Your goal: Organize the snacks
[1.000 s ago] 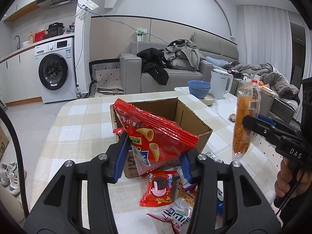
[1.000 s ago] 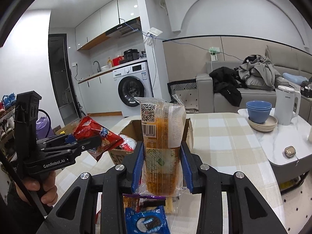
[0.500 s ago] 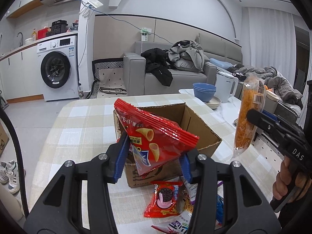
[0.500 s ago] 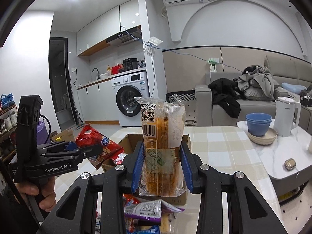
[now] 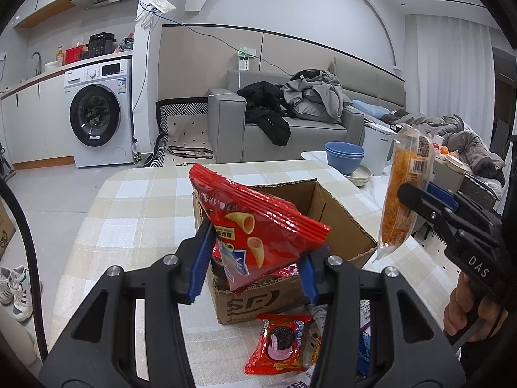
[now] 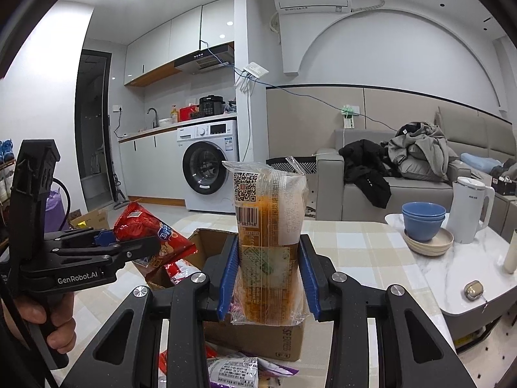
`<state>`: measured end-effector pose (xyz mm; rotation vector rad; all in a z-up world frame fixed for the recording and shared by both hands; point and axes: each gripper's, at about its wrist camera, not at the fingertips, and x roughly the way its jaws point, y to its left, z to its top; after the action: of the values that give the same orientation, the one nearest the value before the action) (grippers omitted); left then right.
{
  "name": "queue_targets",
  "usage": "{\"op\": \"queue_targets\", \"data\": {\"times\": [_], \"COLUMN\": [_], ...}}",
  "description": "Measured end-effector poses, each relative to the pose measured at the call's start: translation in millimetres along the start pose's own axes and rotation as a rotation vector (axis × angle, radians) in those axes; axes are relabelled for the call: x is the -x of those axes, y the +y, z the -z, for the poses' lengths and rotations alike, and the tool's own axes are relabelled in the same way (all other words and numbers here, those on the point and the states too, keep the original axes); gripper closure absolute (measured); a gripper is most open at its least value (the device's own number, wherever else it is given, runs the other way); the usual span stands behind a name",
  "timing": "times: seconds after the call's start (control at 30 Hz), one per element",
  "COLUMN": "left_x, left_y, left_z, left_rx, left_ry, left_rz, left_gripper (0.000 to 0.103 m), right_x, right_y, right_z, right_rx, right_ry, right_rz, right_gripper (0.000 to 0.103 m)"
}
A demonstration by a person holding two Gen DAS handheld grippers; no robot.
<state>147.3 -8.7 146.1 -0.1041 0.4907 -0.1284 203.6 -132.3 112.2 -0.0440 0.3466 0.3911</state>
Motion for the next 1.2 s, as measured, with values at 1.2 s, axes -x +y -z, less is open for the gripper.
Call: {"op": "queue_targets", "data": {"times": [1.2], "left_x": [-104.4], "left_y": [17.7], "left_z": [-11.5], "left_rx": [0.020], "left_ry": [0.061], "left_rz": [0.023], "left_gripper": [0.059], "right_x": [-67.9], "right_y": [15.8], "right_z": [11.6], "right_rx": [0.083], "right_ry": [0.073], "right_rz": [0.015], "right_gripper": [0.066]}}
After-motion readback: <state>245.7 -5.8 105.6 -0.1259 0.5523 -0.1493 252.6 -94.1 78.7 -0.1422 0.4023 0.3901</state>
